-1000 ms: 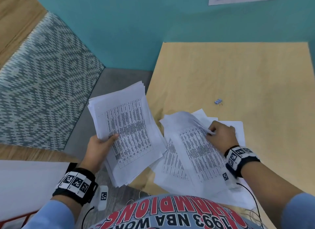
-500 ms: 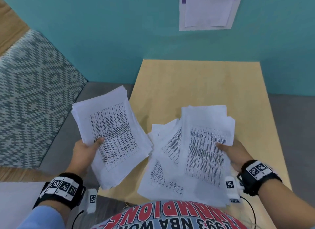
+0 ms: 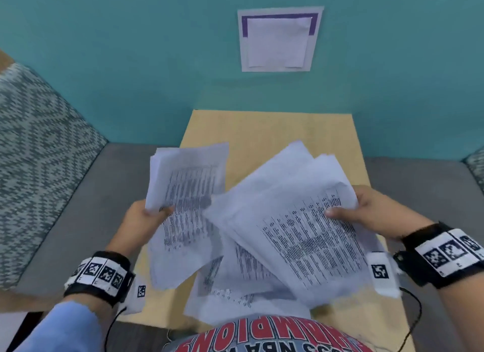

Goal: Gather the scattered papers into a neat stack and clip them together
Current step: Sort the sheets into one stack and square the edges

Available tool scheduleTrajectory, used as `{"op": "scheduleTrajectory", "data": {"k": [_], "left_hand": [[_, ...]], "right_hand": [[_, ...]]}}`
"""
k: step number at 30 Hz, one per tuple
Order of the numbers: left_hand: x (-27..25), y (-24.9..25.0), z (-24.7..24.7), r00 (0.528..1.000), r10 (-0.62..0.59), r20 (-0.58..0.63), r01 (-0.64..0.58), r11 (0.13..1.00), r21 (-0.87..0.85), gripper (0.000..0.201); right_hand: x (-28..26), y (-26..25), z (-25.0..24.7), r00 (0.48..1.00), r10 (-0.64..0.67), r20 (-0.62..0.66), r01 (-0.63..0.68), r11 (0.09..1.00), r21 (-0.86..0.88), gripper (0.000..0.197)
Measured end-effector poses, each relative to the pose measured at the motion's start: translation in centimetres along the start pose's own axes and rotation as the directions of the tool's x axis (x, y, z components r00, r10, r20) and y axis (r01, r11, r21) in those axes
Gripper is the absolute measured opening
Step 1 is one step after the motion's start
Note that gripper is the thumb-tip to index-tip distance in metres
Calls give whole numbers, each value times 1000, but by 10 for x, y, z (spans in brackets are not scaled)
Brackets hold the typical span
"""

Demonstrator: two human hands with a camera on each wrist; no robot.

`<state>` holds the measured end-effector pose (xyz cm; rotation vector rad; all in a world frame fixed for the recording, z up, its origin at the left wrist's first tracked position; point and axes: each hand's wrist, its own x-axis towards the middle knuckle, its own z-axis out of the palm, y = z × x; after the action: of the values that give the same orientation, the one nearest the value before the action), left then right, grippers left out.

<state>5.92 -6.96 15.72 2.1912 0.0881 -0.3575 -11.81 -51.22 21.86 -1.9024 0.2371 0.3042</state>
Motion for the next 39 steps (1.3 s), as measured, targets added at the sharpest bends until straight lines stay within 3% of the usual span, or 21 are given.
{"op": "scheduleTrajectory", "data": {"k": [2,4,6,8,10,13,15,18,19,20,22,24,27,30,33,36,39], "left_hand": [[-12,22,18,984,56,170,-43,996,-79,10],[-25,42,37,935,108,337,-44,981,-191,17],[-35,58,52,885,128,447,-12,967,-253,17],[-42,66,63,850,132,510,11,963,-268,18],[-43,67,68,838,110,535,48,961,-273,21],[-43,63,69,831,72,551,127,941,-313,32],[-44,67,70,827,13,562,228,905,-358,42],[-45,67,75,824,6,567,258,887,-383,39],[-46,66,76,825,33,564,209,910,-359,36],[-47,69,76,839,66,540,141,932,-333,47],[-46,68,78,890,131,437,17,948,-317,60],[-43,68,79,929,171,327,-34,922,-385,51],[-44,67,88,936,248,250,-86,849,-521,43],[-48,53,108,949,207,237,-51,845,-532,44],[-56,33,132,951,129,282,7,900,-436,28],[-62,29,142,934,147,326,-10,922,-388,32],[-57,33,144,962,92,257,35,893,-449,32]], "right_hand": [[6,-13,-4,998,-32,-61,36,997,70,24],[19,-12,-2,983,-34,-180,68,980,189,32],[31,-1,5,957,16,-291,89,935,342,38],[36,12,12,944,111,-311,66,859,508,55],[33,25,20,951,218,-218,-25,760,650,68],[19,45,33,954,298,19,-199,584,787,52],[9,53,44,938,304,167,-312,527,791,46],[9,58,59,933,285,218,-347,566,748,40],[12,55,63,942,278,189,-323,592,738,41],[15,52,64,952,268,145,-286,622,729,44],[18,39,64,975,220,8,-163,697,698,44],[14,20,62,977,129,-169,-1,799,602,43],[0,4,60,934,25,-357,153,874,461,40],[-2,24,70,923,70,-379,111,893,436,28],[4,58,87,922,101,-373,40,935,352,27],[14,78,98,924,109,-367,27,937,347,31],[18,75,93,913,41,-407,101,941,322,32]]}}
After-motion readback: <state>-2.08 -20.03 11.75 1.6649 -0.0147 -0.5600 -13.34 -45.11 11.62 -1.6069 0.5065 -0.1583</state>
